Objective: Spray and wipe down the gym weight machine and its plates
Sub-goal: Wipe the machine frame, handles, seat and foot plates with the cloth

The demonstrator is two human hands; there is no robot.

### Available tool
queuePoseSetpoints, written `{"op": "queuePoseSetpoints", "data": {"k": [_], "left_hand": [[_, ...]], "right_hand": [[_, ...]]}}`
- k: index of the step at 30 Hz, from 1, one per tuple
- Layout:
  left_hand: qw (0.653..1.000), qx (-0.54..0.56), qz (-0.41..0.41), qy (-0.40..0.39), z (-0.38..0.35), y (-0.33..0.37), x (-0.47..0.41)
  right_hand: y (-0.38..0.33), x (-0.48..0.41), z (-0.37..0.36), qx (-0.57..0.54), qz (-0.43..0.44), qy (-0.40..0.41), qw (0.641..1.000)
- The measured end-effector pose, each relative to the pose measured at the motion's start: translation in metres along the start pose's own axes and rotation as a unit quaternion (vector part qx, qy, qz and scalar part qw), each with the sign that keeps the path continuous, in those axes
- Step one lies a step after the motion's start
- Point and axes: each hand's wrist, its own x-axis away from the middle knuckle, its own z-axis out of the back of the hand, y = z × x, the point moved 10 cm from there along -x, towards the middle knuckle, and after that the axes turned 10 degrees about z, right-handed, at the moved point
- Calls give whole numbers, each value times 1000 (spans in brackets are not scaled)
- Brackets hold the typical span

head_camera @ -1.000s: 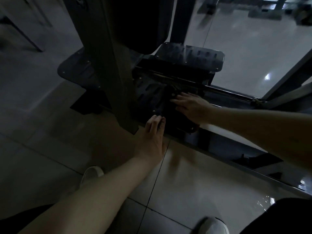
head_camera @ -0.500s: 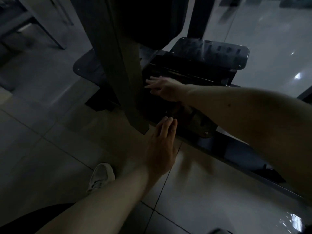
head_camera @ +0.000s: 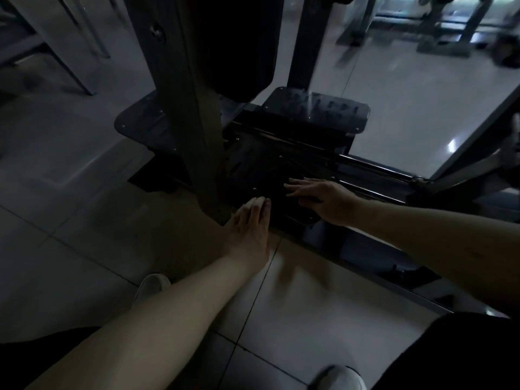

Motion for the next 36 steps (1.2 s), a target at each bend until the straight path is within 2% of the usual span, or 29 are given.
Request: {"op": "queuePoseSetpoints", "data": {"k": [3, 6, 9, 12, 13, 18, 20, 21, 23, 25, 27, 29, 32, 36], "left_hand": [[999, 42, 3, 2, 13, 4, 5], [984, 171, 22, 51, 36, 3, 10], [938, 335, 68, 57, 50, -4, 10], [863, 498, 83, -6, 57, 0, 10], [852, 516, 83, -13, 60, 1, 10], [861, 493, 119, 35, 66, -9, -1], [888, 440, 115, 64, 70, -10, -10], [914, 387, 101, 73, 69, -9, -16], [963, 254, 77, 43, 54, -4, -24], [986, 152, 66, -10, 30, -5, -28], [990, 130, 51, -9, 17, -9, -27], [989, 141, 31, 24, 14, -13, -23], [984, 162, 12, 73, 11, -17, -17], [984, 153, -9, 87, 6, -13, -12]], "right_hand": [[3, 26, 11, -1, -69, 3, 998], [-11, 30, 34, -34, -124, 25, 991], [-37, 26, 54, -94, -129, 91, 983], [-57, 24, 63, -121, -115, 134, 977], [-60, 22, 65, -115, -112, 139, 977], [-46, 13, 74, -36, -120, 179, 976], [-34, 9, 73, 9, -144, 185, 972], [-26, 8, 68, 51, -162, 167, 971], [-13, 11, 36, 191, -193, 43, 961], [-4, 24, -5, 238, -212, -73, 945], [2, 31, -29, 216, -221, -109, 945], [5, 21, -30, 216, -220, -108, 945], [18, -8, -21, 245, -205, -113, 941], [32, -69, -24, 235, -169, -142, 947]]}}
